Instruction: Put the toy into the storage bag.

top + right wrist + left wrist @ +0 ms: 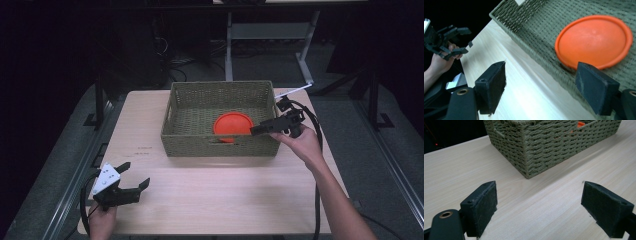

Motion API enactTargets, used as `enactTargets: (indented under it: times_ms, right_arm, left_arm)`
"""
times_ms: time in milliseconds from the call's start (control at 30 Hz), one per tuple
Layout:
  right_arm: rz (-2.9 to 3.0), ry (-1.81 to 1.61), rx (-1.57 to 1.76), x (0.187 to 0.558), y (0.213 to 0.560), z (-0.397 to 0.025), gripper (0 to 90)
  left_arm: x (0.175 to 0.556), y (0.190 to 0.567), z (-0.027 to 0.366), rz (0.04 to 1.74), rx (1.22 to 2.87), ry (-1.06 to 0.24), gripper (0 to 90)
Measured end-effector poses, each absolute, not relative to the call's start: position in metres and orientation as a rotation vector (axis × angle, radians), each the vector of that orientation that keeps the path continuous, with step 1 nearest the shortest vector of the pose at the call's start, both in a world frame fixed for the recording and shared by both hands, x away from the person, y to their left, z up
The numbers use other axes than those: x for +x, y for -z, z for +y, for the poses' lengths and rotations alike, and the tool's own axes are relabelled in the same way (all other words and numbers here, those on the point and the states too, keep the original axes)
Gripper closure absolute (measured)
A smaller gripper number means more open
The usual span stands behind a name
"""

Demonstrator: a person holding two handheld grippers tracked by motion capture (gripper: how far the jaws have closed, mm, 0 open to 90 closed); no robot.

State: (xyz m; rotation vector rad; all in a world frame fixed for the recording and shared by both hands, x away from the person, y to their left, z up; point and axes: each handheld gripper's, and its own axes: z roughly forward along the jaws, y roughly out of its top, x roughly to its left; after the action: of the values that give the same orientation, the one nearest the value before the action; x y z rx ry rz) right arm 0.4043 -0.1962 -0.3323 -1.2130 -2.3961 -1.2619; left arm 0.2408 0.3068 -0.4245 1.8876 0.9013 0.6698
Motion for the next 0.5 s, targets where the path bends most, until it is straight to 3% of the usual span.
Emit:
enactTargets:
  times_ms: [500]
  right_arm:
    - [-2.382,1.321,-1.175,0.369,0.348,-0.216,18.8]
  left_arm:
    - [0.24,0.424,0.306,0.902,1.889,-0.673,12.9]
